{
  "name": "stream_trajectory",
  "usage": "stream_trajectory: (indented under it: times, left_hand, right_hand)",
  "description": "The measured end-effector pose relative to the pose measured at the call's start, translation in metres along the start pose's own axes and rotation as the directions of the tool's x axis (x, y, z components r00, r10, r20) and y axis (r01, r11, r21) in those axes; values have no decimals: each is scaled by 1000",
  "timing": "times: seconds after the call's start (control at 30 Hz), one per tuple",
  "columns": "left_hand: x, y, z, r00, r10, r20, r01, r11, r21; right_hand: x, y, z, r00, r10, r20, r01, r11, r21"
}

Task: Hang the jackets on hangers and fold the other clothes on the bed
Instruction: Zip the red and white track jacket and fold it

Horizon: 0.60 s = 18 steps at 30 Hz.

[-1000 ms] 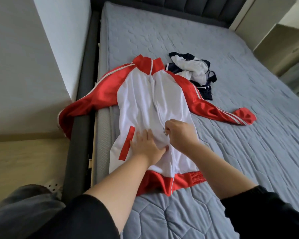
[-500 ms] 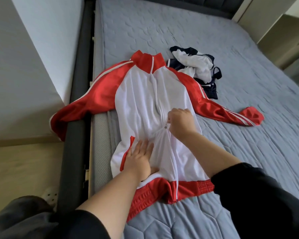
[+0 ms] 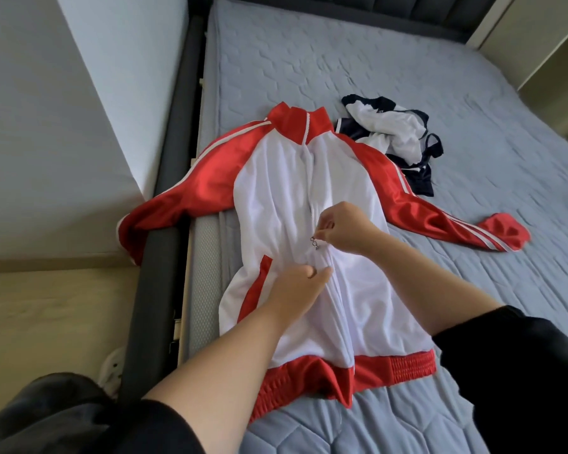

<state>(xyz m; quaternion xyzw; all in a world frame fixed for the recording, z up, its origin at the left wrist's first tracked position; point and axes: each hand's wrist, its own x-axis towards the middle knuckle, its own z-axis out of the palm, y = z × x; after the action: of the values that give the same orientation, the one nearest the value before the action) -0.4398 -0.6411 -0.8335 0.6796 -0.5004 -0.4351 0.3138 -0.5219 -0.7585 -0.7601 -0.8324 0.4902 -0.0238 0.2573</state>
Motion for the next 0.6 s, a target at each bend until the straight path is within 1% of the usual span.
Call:
stream_trajectory:
  times: [0.1, 0.13, 0.2, 0.23, 0.3, 0.33, 0.37, 0.4, 0.43, 0.47, 0.5, 0.53, 0.57, 0.6]
  left_hand:
    - [11, 9, 4, 994, -94, -50, 85, 983, -165]
    - [14, 8, 3, 991, -121, -51, 109, 976, -190]
    - [18, 4, 0, 991, -136, -2, 134, 979, -156]
    - [19, 1, -2, 991, -131, 39, 135, 983, -125]
    - [21, -3, -9, 985, -132, 107, 136, 990, -32]
    - [23, -6, -12, 984, -124, 128, 122, 992, 22]
    - [24, -8, -12, 984, -102, 148, 88, 991, 98]
    - [24, -10, -11, 983, -71, 172, 38, 981, 189]
    - [22, -13, -8, 981, -41, 190, -13, 962, 274]
    - [20, -17, -5, 981, -17, 194, -49, 941, 333]
    - [18, -20, -2, 982, -5, 190, -64, 932, 357]
    - [18, -24, -1, 981, -10, 193, -59, 935, 350]
    - [20, -26, -1, 978, -36, 204, -30, 950, 311]
    - [22, -25, -4, 975, -69, 213, 16, 970, 241]
  right_hand:
    - [-2, 2, -7, 1000, -16, 19, 16, 999, 35]
    - [-2, 4, -8, 1000, -19, 16, 18, 999, 32]
    - [-3, 10, -5, 1000, -27, 3, 28, 999, -26]
    - [-5, 14, 0, 999, -36, -9, 35, 996, -82]
    - [-7, 18, 14, 996, -77, -52, 64, 972, -228]
    - [-6, 18, 19, 991, -103, -83, 77, 960, -268]
    - [-1, 17, 20, 986, -106, -125, 69, 961, -268]
    - [7, 14, 19, 980, -72, -185, 30, 975, -219]
    - [16, 13, 14, 964, -5, -264, -29, 992, -126]
    - [26, 14, 7, 934, 78, -349, -86, 996, -7]
    - [36, 15, -2, 900, 166, -403, -131, 985, 113]
    - [43, 16, -9, 884, 230, -408, -158, 966, 203]
    - [47, 17, -14, 900, 247, -359, -163, 955, 247]
    - [49, 17, -17, 936, 217, -277, -151, 959, 242]
